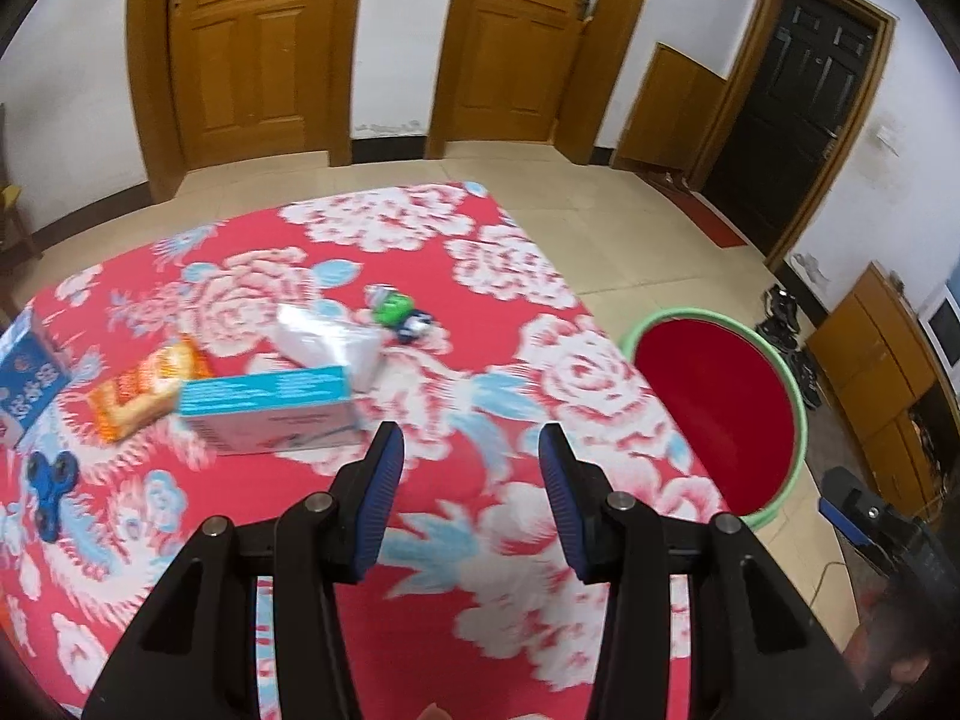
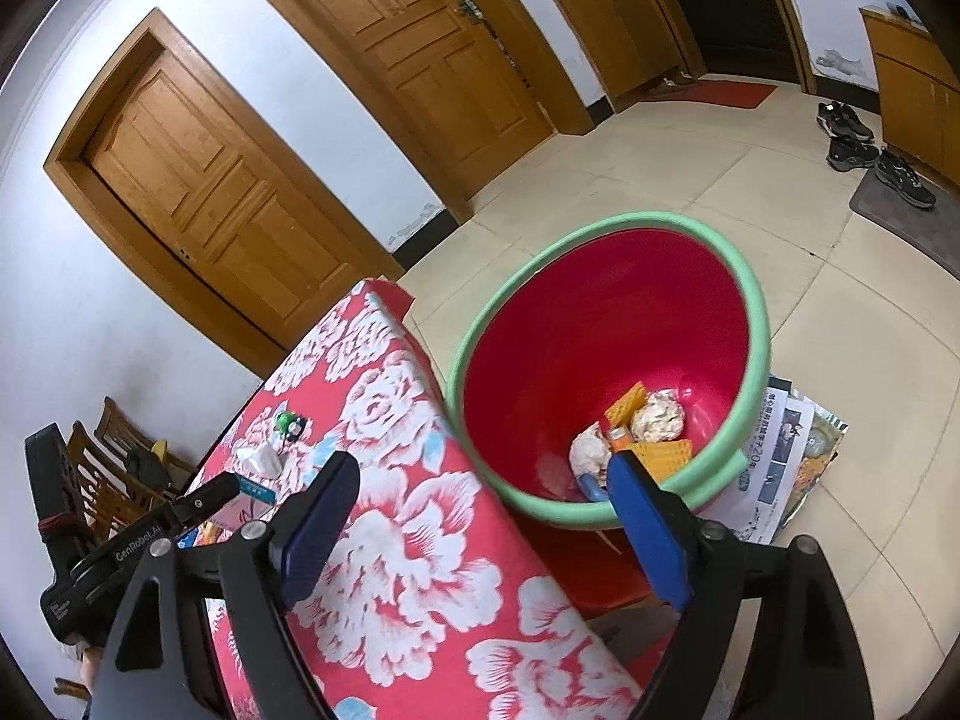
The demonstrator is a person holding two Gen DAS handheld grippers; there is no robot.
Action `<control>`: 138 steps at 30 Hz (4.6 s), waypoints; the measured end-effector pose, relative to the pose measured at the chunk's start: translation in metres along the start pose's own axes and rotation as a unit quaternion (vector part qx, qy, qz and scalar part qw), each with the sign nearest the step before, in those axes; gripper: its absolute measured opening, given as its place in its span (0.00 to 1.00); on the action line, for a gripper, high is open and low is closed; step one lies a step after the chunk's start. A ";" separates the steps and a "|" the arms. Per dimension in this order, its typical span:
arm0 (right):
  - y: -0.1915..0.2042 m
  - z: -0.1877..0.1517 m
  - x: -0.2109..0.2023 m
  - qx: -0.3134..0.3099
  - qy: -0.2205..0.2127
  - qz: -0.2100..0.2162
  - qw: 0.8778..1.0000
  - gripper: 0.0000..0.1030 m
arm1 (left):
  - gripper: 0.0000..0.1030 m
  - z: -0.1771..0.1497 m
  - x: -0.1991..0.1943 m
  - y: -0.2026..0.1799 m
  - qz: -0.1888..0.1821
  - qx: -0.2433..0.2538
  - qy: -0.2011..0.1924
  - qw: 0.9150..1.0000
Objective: Collect trash
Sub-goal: 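Move both grippers back over the items on the table, then grasp the orange snack bag with the left gripper and lift it, then grasp the teal-and-white box with the right gripper while the left holds the snack bag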
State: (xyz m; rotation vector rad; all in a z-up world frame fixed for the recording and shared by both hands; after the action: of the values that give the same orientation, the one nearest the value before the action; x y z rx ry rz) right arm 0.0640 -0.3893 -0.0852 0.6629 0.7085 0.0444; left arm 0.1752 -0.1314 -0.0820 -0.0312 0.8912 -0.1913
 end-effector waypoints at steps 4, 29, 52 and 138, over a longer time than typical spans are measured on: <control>0.009 -0.004 0.004 -0.007 0.005 0.003 1.000 0.88 | 0.46 0.005 -0.002 0.027 0.019 -0.014 -0.007 1.000; 0.028 -0.020 0.023 -0.018 0.034 -0.007 0.999 0.89 | 0.51 0.049 0.047 0.161 0.132 -0.026 0.001 0.991; 0.050 -0.036 0.038 -0.040 0.064 0.002 0.997 0.89 | 0.51 -0.016 0.059 0.225 0.151 -0.115 0.090 0.978; 0.257 -0.117 0.181 -0.355 0.207 0.139 0.901 0.28 | 0.40 -0.077 -0.038 0.204 0.078 -0.177 0.009 0.981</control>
State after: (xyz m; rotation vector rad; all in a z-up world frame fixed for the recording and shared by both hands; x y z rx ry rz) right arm 0.1762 -0.0744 -0.1093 0.0351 0.9267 0.6966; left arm 0.1232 0.0796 -0.1225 -0.2894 0.9329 0.1148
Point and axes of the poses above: each gripper's, at about its wrist camera, not at the fingertips, and x roughly the way its jaws point, y to its left, z to its top, the point moved 7 cm from there along x, roughly the way its jaws point, and after that the axes turned 6 degrees about z, right-handed, at the moved point
